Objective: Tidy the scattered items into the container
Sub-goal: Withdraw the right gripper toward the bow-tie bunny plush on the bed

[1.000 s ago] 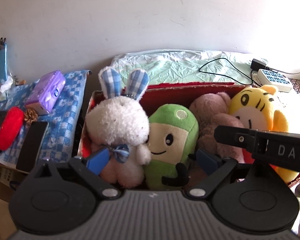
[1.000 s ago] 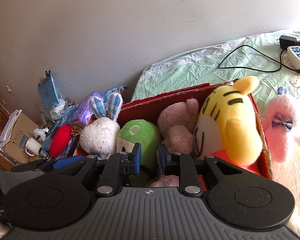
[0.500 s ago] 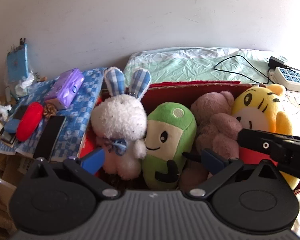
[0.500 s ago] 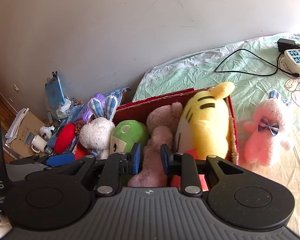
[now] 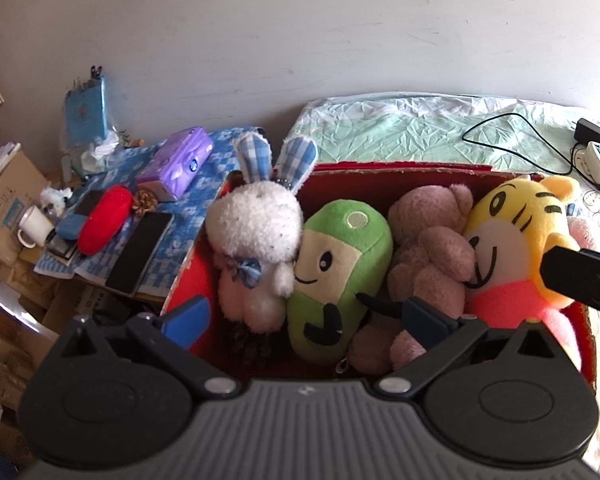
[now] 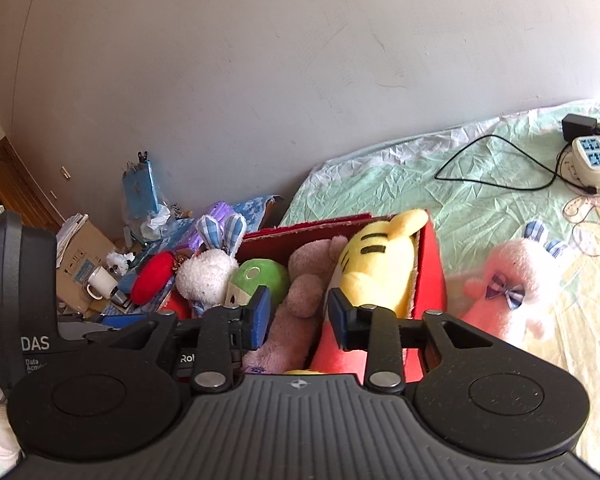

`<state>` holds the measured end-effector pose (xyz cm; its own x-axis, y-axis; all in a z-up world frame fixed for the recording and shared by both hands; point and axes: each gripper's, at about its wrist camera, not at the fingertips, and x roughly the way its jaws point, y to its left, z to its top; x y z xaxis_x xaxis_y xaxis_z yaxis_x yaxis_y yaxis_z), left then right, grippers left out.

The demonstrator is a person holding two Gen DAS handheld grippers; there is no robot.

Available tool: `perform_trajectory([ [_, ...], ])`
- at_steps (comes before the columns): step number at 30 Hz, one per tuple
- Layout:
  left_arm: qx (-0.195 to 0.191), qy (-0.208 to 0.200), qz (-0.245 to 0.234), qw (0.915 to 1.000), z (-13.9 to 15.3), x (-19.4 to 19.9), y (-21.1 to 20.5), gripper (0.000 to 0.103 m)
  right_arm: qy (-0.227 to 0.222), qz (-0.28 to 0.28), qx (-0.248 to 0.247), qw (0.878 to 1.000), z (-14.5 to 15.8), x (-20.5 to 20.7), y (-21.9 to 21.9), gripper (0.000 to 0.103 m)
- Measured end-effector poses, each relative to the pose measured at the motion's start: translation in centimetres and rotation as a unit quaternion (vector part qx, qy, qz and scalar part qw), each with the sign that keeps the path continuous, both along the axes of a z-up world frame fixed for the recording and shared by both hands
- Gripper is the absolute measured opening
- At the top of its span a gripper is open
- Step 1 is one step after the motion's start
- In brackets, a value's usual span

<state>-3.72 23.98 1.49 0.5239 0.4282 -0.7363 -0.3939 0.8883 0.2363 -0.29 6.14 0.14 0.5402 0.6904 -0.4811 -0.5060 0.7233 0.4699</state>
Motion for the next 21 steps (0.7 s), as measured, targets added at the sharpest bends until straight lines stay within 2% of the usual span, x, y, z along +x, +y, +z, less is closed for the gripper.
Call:
perform_trajectory([
  [6, 0.012, -0.009, 0.000, 0.9999, 0.8, 0.3, -2.9, 0.102, -0.012, 0.004, -0.012, 1.000, 0.1, -0.4, -2.5, 0.038],
  [9, 0.005, -0.024, -0.011, 0.9996, 1.6, 0.5, -4.6, 0.102, -0.008, 0.003, -0.018, 1.000, -0.1, -0.4, -4.1, 0.038],
  [14, -0.012, -0.038, -0.062, 0.9973, 2.2, 1.2, -8.6, 0.102, 0.010, -0.011, -0.033, 0.999, -1.1, 0.0, -7.6, 0.041],
  [21, -0.039, -0.004, -0.128, 0.9909, 0.9, 2.7, -15.3, 0.102, 0.052, -0.062, -0.052, 0.995, -3.8, 1.6, -13.7, 0.041],
])
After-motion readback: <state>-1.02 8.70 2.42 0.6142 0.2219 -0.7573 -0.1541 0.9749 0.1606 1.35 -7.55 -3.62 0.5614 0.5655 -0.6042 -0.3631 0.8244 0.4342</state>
